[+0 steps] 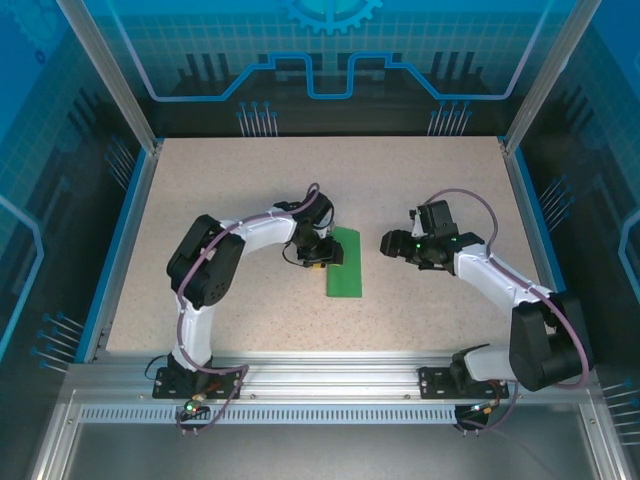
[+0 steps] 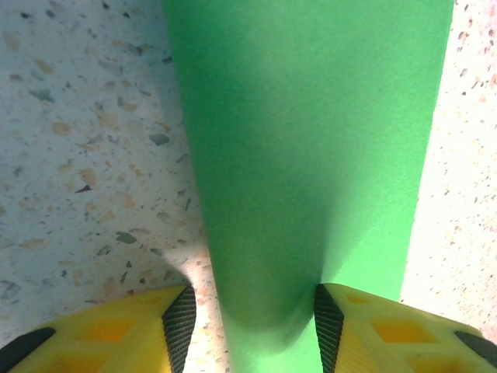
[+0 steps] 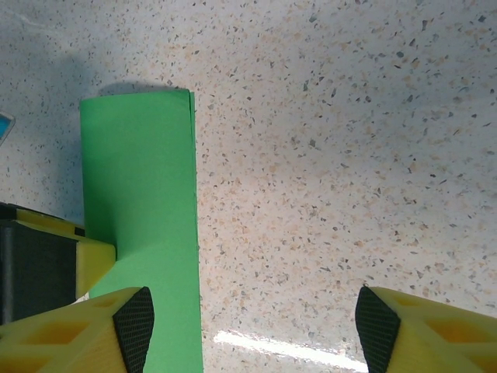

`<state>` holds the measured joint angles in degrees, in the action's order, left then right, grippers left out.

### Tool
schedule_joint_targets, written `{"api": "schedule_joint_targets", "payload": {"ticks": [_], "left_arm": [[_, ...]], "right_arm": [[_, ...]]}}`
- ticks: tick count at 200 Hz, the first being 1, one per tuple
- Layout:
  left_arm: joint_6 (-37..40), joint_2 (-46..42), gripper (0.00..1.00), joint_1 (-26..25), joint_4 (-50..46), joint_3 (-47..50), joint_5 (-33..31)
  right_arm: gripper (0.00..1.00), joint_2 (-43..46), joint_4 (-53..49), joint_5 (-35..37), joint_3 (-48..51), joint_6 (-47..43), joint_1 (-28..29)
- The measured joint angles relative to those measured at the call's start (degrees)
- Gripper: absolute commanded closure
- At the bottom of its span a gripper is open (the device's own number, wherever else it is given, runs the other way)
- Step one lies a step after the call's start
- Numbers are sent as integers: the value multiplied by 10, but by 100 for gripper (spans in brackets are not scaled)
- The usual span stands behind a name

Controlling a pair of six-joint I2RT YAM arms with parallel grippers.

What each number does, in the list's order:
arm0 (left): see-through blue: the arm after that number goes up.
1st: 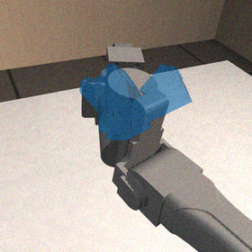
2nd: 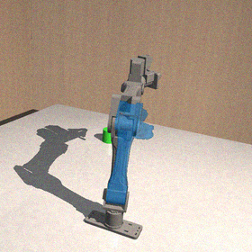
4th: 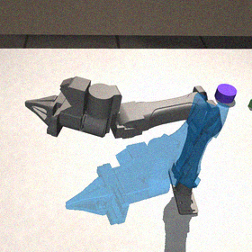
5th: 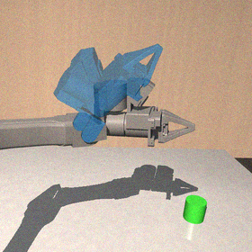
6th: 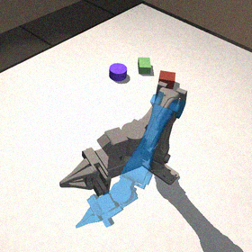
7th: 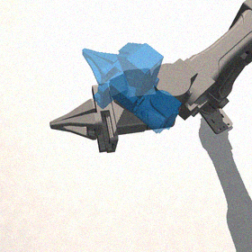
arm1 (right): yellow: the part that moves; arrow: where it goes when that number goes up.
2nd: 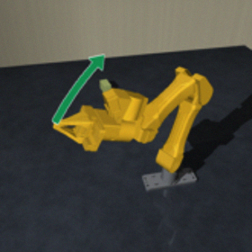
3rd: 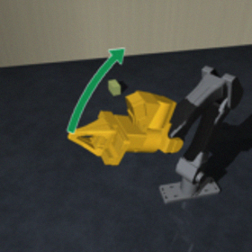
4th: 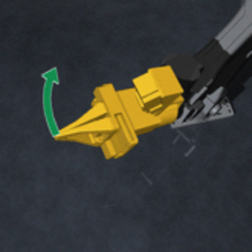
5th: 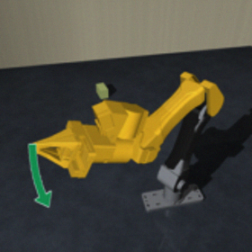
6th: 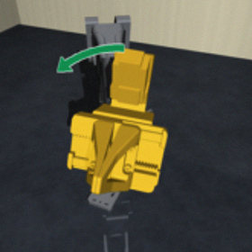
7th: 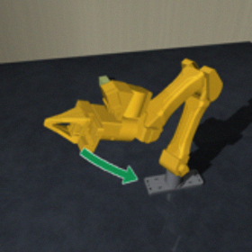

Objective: Fold a paper plane with a square sheet of paper (fold left side to right side)
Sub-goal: First fold in half a square sheet of paper at the center of the table.

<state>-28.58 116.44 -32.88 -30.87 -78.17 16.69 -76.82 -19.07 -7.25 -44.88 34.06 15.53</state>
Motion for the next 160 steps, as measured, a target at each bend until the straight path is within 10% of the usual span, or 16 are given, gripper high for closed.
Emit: {"api": "schedule_joint_targets", "payload": {"ticks": [160], "left_arm": [[2, 21, 51, -8, -48, -40, -19]], "right_arm": [[27, 1, -4, -3, 10, 0, -2]]}}
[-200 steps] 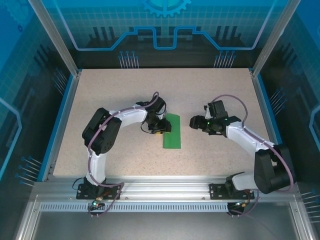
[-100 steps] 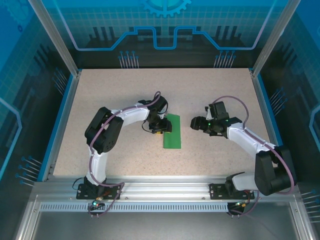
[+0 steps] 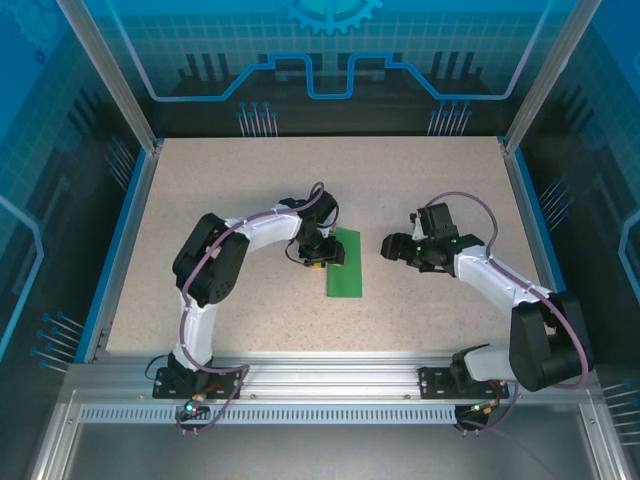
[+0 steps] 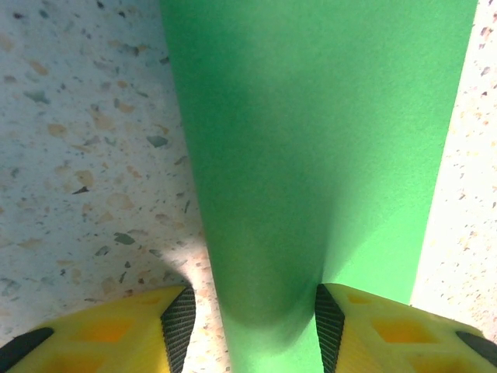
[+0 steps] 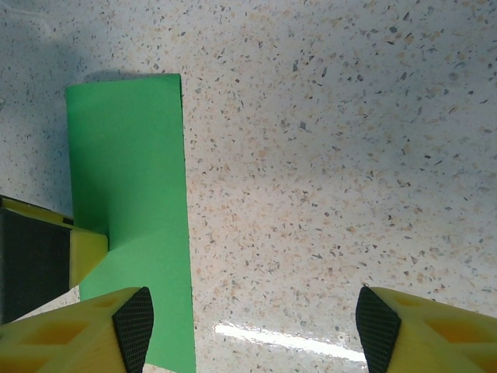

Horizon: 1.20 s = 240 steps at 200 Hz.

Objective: Fold a paper plane with a square sheet of paper (fold left side to right side)
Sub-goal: First fold in half a square sheet of paper at the center of the table.

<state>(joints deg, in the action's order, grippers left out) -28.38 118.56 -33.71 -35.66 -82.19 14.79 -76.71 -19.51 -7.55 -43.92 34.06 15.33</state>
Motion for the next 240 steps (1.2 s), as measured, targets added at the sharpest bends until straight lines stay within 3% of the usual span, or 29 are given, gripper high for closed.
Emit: {"api": "schedule_joint_targets", "payload": {"ticks": [114, 179, 240], "left_arm": [[0, 1, 51, -1, -1, -2, -2], [0, 1, 51, -1, -1, -2, -3], [0, 1, 53, -1, -2, -2, -5]], "right_arm": [[28, -17, 10, -22, 0, 5, 4], [54, -83, 45, -83, -11, 28, 46], [55, -122, 67, -101, -27, 37, 73]]}}
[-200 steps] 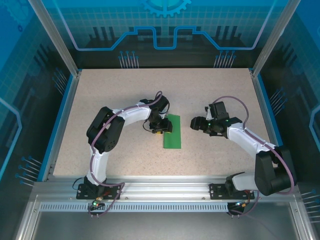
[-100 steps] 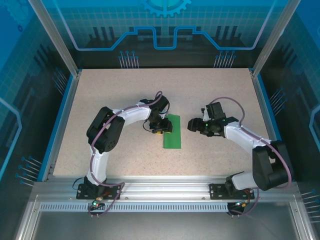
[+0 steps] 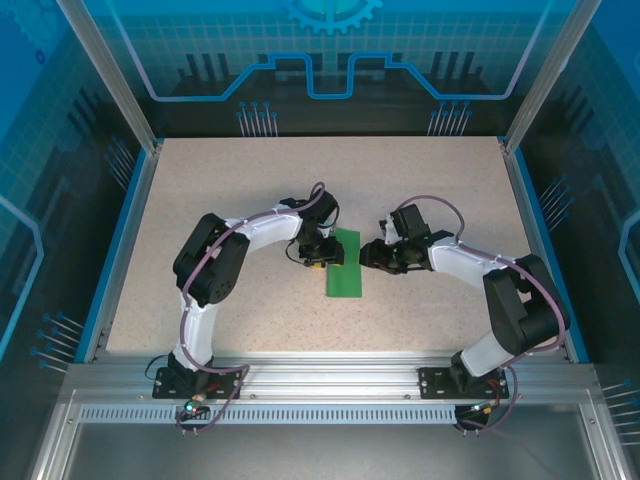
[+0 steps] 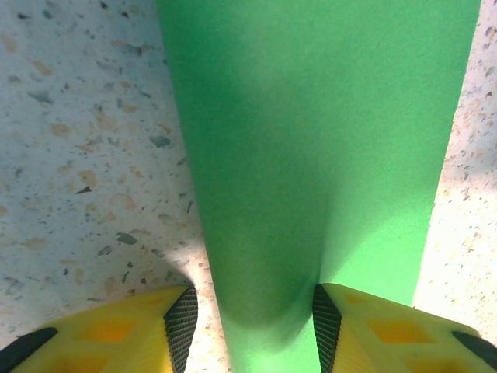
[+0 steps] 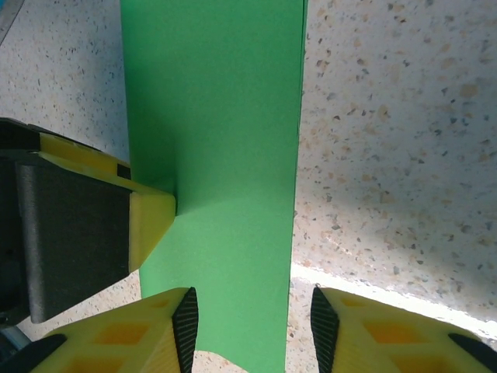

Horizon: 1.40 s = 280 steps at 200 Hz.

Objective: Fold a paper plane with a square sheet of paper (fold left side to right side)
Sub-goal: First fold in half a square sheet of paper at the center of the table.

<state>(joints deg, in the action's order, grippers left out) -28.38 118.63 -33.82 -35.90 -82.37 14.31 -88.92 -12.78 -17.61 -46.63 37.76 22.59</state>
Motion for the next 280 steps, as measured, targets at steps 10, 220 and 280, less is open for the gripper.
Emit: {"api": "schedule_joint_targets", "payload": {"ticks": [10, 220, 280], "left_arm": [[0, 0, 53, 0, 0, 0, 0], [0, 0, 54, -1, -2, 0, -4], [3, 0, 54, -1, -2, 0, -4]], "right_arm": [[55, 0, 0, 1, 0, 0, 0], [54, 2, -9, 13, -7, 0, 0], [54, 22, -13, 26, -7, 0, 0]]}}
